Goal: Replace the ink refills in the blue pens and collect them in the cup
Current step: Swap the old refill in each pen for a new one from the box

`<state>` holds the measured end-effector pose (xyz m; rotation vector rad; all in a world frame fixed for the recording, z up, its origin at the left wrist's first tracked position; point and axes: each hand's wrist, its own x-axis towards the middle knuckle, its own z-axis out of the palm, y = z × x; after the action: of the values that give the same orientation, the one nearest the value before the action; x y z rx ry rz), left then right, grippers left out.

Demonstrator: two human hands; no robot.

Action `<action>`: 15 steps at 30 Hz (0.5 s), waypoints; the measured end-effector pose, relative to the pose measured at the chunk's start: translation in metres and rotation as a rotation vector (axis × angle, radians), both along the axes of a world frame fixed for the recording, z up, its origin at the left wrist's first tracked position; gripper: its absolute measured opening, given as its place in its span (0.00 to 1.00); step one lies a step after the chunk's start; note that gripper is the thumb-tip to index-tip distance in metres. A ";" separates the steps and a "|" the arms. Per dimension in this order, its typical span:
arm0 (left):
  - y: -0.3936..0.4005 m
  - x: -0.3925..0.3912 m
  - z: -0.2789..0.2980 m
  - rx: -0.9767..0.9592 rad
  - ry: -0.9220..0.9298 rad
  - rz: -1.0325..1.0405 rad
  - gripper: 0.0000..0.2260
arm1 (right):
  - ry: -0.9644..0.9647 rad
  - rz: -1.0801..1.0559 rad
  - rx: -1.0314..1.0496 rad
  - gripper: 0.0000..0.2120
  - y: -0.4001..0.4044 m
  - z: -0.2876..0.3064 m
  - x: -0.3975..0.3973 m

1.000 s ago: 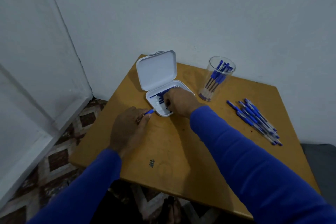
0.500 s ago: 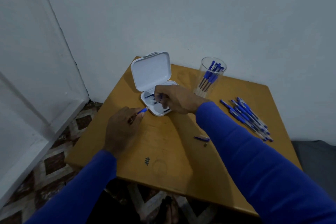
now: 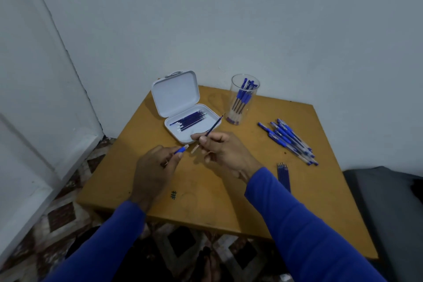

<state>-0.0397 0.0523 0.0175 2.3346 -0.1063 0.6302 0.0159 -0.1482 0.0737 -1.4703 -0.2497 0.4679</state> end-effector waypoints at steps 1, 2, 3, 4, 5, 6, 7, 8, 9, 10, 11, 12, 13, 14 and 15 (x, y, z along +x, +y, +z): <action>-0.004 -0.002 0.000 0.003 -0.012 -0.022 0.17 | 0.020 -0.045 0.036 0.11 -0.002 -0.002 -0.006; -0.009 -0.003 -0.001 -0.006 -0.021 -0.039 0.17 | 0.031 -0.087 0.060 0.11 -0.005 -0.003 -0.012; -0.013 -0.005 -0.001 -0.027 -0.025 -0.054 0.16 | 0.036 -0.129 0.073 0.11 -0.009 -0.003 -0.018; -0.019 -0.007 -0.001 -0.053 -0.030 -0.069 0.15 | 0.035 -0.172 0.073 0.12 -0.013 -0.003 -0.024; -0.024 -0.009 -0.001 -0.069 -0.042 -0.085 0.14 | 0.035 -0.213 0.070 0.12 -0.017 -0.003 -0.029; -0.030 -0.011 -0.001 -0.074 -0.055 -0.101 0.13 | 0.033 -0.253 0.061 0.13 -0.022 -0.003 -0.034; -0.036 -0.013 -0.002 -0.080 -0.065 -0.122 0.12 | 0.032 -0.287 0.051 0.13 -0.027 -0.003 -0.038; -0.041 -0.015 -0.002 -0.098 -0.068 -0.143 0.12 | 0.027 -0.315 0.038 0.13 -0.032 -0.002 -0.041; -0.046 -0.016 -0.003 -0.121 -0.066 -0.165 0.11 | 0.021 -0.333 0.027 0.14 -0.037 -0.002 -0.044; -0.050 -0.017 -0.003 -0.137 -0.066 -0.184 0.11 | 0.011 -0.345 0.017 0.14 -0.042 -0.002 -0.047; -0.055 -0.018 -0.003 -0.142 -0.065 -0.196 0.11 | 0.005 -0.352 0.012 0.13 -0.046 -0.001 -0.049; -0.060 -0.019 -0.003 -0.137 -0.062 -0.205 0.10 | 0.001 -0.361 0.009 0.13 -0.050 -0.001 -0.052; -0.064 -0.020 -0.003 -0.132 -0.053 -0.213 0.10 | 0.001 -0.372 0.010 0.13 -0.055 0.000 -0.054; -0.068 -0.020 -0.003 -0.130 -0.039 -0.216 0.09 | -0.002 -0.384 0.010 0.13 -0.058 -0.001 -0.056; -0.071 -0.021 -0.003 -0.127 -0.025 -0.216 0.09 | -0.006 -0.395 0.007 0.13 -0.061 -0.001 -0.058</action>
<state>-0.0603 -0.0188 0.0147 2.1567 -0.3164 0.5423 -0.0421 -0.2095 0.0730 -1.4701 0.0366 0.1425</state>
